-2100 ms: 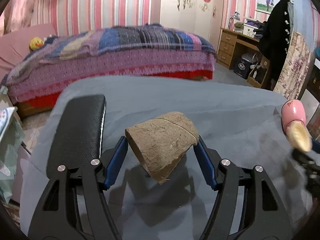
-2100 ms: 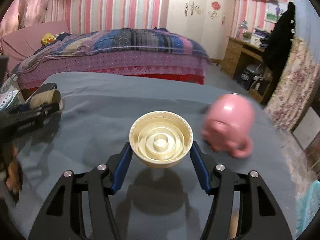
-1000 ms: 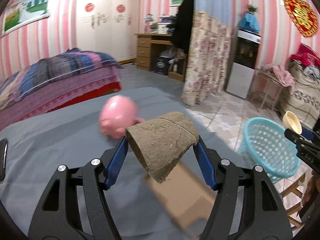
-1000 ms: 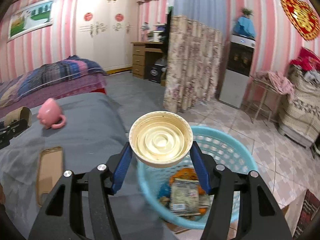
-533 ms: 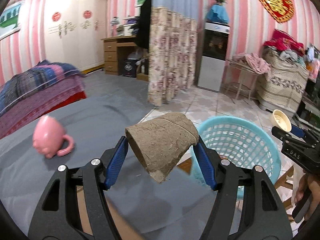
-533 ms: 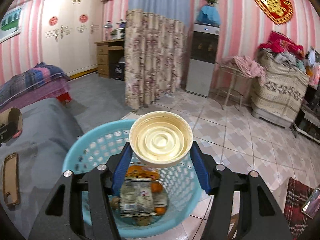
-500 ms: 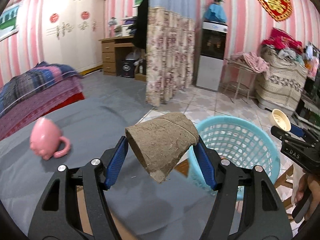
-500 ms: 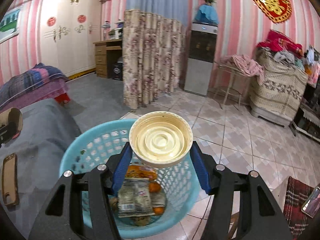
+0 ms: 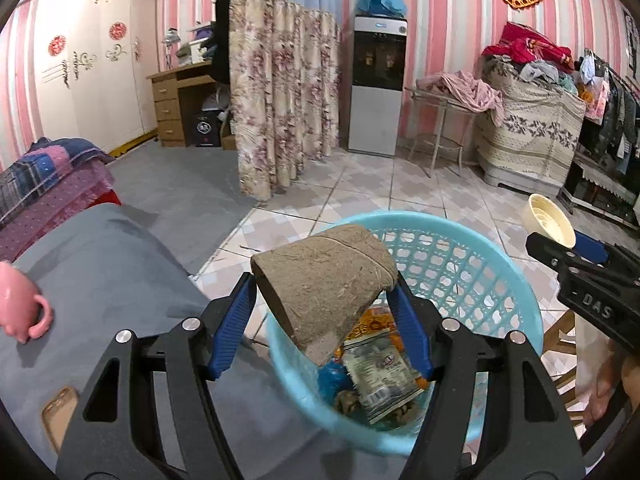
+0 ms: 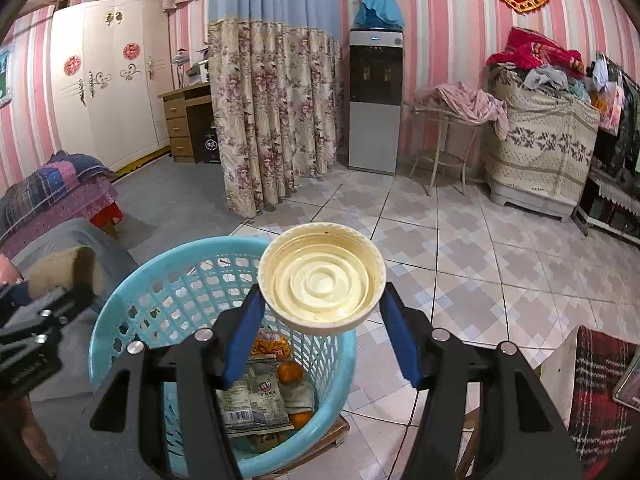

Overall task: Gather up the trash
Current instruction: 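Open the left tool to drop the tube while the right tool releases the cream bowl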

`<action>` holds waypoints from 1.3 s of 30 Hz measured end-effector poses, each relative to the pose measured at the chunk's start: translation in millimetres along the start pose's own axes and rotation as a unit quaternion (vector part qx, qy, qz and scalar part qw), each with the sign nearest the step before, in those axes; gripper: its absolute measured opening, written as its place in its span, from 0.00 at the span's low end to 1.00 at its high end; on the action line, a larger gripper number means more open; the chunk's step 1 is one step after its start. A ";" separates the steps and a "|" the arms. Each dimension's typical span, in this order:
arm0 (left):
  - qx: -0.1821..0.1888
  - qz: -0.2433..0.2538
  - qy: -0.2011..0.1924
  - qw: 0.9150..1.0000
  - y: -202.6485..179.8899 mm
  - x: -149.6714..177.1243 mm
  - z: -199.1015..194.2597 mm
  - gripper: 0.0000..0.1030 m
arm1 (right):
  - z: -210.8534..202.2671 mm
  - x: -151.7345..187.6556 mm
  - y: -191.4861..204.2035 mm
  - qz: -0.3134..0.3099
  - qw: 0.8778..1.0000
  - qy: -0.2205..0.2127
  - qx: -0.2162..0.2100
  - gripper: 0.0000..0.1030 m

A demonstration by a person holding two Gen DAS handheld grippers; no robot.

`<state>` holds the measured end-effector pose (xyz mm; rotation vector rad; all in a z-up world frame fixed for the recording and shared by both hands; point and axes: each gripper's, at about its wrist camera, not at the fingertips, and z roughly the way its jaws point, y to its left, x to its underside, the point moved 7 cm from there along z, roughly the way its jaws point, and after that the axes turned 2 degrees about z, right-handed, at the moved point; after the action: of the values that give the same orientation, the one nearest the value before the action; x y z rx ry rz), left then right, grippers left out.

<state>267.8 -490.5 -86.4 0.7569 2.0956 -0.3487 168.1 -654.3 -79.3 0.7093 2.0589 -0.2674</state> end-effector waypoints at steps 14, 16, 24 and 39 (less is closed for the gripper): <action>-0.013 -0.006 0.017 1.000 15.6 -4.1 11.9 0.85 | 6.3 4.2 6.6 -0.004 1.000 0.008 -0.006 0.57; -0.025 -0.023 0.007 0.999 31.8 -7.3 2.6 0.90 | 6.8 4.3 12.6 -0.005 1.000 0.009 -0.009 0.57; -0.102 -0.054 -0.023 0.993 97.2 -10.9 -42.7 0.95 | 20.8 12.6 48.5 -0.004 0.999 0.022 -0.026 0.58; -0.165 -0.117 -0.051 0.978 173.0 18.4 -129.2 0.95 | 13.6 23.6 90.4 -0.001 0.999 0.024 -0.032 0.96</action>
<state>286.2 -285.0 -20.2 0.2912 2.0770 -0.1544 220.1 -578.0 -99.1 0.6804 2.1039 -0.1859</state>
